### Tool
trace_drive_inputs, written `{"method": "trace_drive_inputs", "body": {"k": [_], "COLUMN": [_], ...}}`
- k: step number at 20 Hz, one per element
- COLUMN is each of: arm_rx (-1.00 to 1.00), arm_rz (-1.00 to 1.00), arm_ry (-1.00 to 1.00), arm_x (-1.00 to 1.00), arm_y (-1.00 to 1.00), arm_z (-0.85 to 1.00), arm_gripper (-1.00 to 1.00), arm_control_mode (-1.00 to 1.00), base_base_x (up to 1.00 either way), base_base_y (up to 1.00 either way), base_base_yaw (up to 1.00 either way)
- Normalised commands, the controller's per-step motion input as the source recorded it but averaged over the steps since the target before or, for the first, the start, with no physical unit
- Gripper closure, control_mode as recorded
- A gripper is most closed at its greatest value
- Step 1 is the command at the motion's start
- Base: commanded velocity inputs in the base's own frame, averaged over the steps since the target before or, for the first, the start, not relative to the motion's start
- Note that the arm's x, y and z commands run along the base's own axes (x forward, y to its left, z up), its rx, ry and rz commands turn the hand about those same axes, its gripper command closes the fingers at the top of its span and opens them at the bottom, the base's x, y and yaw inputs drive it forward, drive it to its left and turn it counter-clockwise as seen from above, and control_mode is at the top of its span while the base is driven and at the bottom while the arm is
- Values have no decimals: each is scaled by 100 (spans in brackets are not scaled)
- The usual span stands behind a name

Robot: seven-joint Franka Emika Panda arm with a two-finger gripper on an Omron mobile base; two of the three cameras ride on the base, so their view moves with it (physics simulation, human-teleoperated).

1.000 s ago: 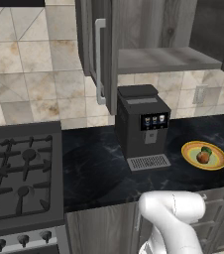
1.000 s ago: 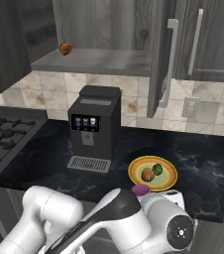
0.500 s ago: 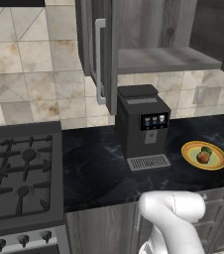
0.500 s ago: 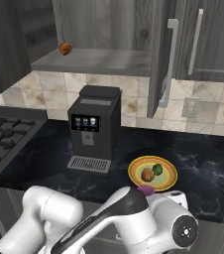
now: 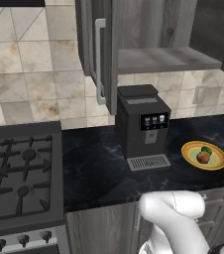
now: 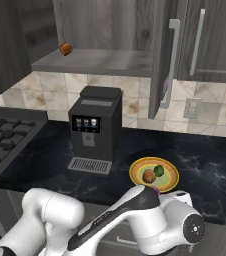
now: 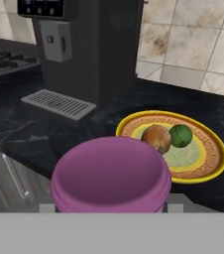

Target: Pick the avocado and bread from the counter and place them on the plate. Then pick the jam from the cabinet and place it next to the plate. Lastly close the cabinet door.

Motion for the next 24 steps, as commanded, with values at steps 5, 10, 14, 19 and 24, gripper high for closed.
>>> {"method": "trace_drive_inputs", "body": {"k": [5, 10, 14, 19, 24], "arm_rx": [0, 0, 1, 3, 3], "arm_rz": [7, 2, 0, 0, 0], "arm_ry": [0, 0, 0, 0, 0], "arm_x": [24, 14, 17, 20, 17], "arm_y": [-20, -25, -17, -16, -25], "arm_z": [-19, -18, -9, -8, -15], "arm_gripper": [100, 100, 100, 100, 100], "arm_control_mode": [-100, -100, -100, -100, -100], "base_base_x": [0, 0, 0, 0, 0], "base_base_y": [0, 0, 0, 0, 0], "base_base_yaw": [0, 0, 0, 0, 0]}}
